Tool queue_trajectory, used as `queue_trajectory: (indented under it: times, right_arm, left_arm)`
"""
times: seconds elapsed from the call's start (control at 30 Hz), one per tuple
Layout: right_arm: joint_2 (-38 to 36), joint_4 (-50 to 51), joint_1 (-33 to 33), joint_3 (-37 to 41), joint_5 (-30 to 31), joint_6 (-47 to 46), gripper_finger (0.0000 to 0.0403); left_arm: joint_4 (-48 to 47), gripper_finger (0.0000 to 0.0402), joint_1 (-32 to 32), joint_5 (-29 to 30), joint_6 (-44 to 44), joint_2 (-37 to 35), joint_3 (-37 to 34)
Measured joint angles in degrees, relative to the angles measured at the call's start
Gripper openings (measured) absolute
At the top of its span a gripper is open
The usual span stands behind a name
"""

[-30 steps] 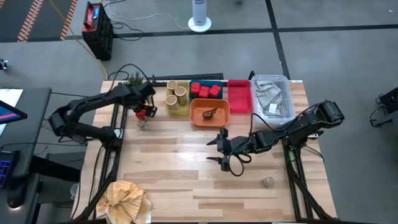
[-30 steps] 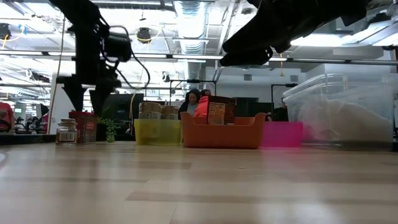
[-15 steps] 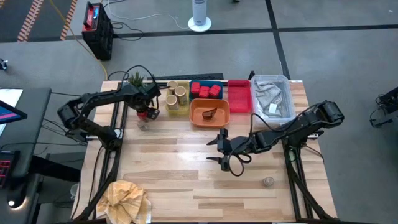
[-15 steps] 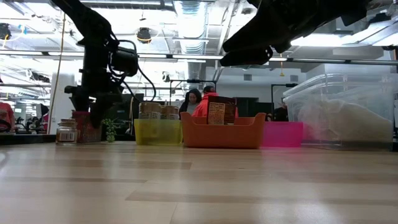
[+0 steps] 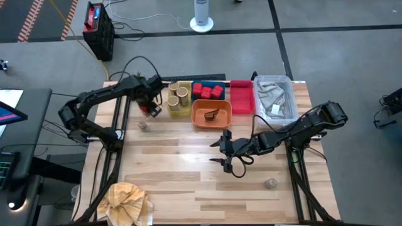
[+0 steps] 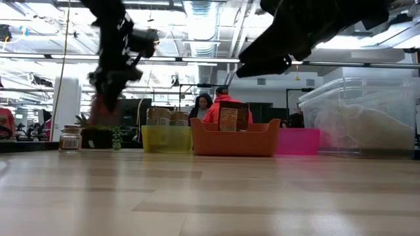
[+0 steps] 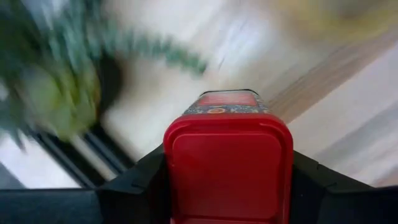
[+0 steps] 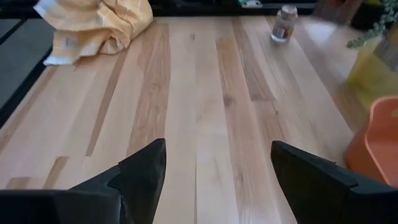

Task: Sort spices by type
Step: Put the top left red seasoning can into the blue bin

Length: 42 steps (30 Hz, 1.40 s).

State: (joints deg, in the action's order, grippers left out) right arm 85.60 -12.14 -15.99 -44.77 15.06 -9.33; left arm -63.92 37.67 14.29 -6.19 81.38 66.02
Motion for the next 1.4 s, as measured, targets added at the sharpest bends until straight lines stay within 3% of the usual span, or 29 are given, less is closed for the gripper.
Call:
queue_trajectory:
  times: [0.13,0.3,0.4,0.5,0.7,0.87,1.0,1.2,1.4]
  right_arm:
    - [0.0,2.25,0.37,0.02,-0.01,-1.51,0.0315]
    - [0.0,2.45,0.42,0.02,0.01,-3.09,0.0315]
    - [0.0,2.47,0.55,0.02,0.1,-4.19,0.0315]
    - [0.0,2.51,1.04,0.02,0.27,-4.25,0.0315]
    - [0.0,-2.58,3.68,2.97,0.04,-3.01,0.0315]
    - [-0.01,-10.52,8.16,7.7,-4.13,-1.41,0.0315]
    - [0.0,-14.48,11.47,10.95,-6.84,-0.69,0.0315]
    - [0.0,-18.61,13.18,13.49,-7.92,0.14,0.0315]
    - [0.0,-18.36,13.16,14.05,-7.96,-0.28,0.0315]
  left_arm:
    - [1.79,0.0202,-3.25,-0.11,6.66,0.18,8.91]
    - [7.4,0.0207,-4.85,5.57,12.83,0.35,17.71]
    - [13.63,0.0208,-4.58,4.82,17.53,0.34,19.2]
    - [20.54,0.0209,-4.5,0.38,22.22,1.97,19.39]
    - [31.77,0.021,-3.83,-3.1,30.28,10.63,19.36]
    - [38.2,0.0211,-3.27,-5.78,35.87,19.09,23.2]
    - [40.14,0.0212,-2.45,-9.49,39.09,25.07,29.21]
    - [43.74,0.0212,-1.22,-9.88,47.21,32.65,36.53]
    - [40.63,0.0212,0.11,-15.14,48.94,38.56,40.96]
